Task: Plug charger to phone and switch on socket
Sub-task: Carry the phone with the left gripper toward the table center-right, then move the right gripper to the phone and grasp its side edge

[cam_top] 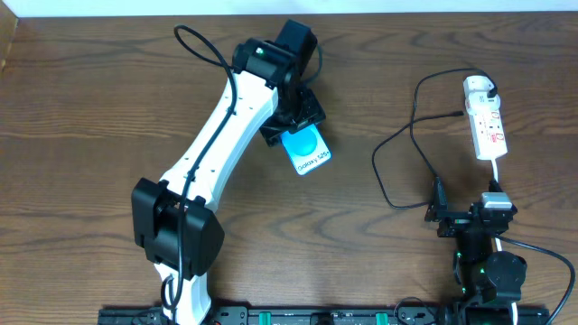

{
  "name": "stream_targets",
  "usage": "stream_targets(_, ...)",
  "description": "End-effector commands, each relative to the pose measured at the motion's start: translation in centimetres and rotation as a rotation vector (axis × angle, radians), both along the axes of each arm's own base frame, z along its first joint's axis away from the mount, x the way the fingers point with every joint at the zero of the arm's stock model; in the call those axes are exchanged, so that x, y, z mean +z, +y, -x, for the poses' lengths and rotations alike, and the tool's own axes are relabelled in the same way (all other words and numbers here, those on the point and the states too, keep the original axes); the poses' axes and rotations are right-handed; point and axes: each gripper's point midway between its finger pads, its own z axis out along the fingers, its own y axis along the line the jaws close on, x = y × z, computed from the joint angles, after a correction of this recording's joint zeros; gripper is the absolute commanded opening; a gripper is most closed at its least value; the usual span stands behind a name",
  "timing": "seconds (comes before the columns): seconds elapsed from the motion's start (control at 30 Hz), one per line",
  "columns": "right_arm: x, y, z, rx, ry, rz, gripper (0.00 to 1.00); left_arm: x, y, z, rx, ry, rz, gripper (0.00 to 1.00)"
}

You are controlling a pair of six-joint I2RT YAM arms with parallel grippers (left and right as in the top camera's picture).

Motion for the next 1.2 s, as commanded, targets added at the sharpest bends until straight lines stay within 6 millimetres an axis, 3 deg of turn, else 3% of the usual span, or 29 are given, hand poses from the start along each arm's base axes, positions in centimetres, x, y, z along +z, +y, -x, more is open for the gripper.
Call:
stream_targets(0.0, 0.0, 0.1, 0.0, 0.000, 0.000, -0.006, 0.99, -1.0, -0.6, 0.3, 0.004, 0.030, 0.039, 0.57)
stream_targets(0.23, 0.0, 0.1, 0.0, 0.000, 0.000, -0.006, 0.99, -2.5, -2.1, 1.2, -0.012, 0.083, 0.126, 0.57)
stream_targets(0.7, 0.0, 0.1, 0.0, 0.000, -0.003, -0.023, 0.99, -2.0, -3.4, 2.1, -0.030, 0.132, 0.209, 0.57)
stream_targets(0.77, 0.0, 0.3, 0.0, 0.007, -0.003, -0.134, 0.99, -2.0, -3.4, 2.1, -0.030, 0.133, 0.210, 0.57)
stream_targets(1.0, 0.3, 2.8, 0.2, 0.095, 0.043, -0.824, 0.99, -1.5, -4.2, 2.7, -0.039, 0.163, 0.265, 0.57)
stream_targets(1.17, 0.4, 2.6, 0.1, 0.060, 0.050, -1.085, 0.99, -0.9, -5.2, 2.9, -0.049, 0.179, 0.329, 0.57)
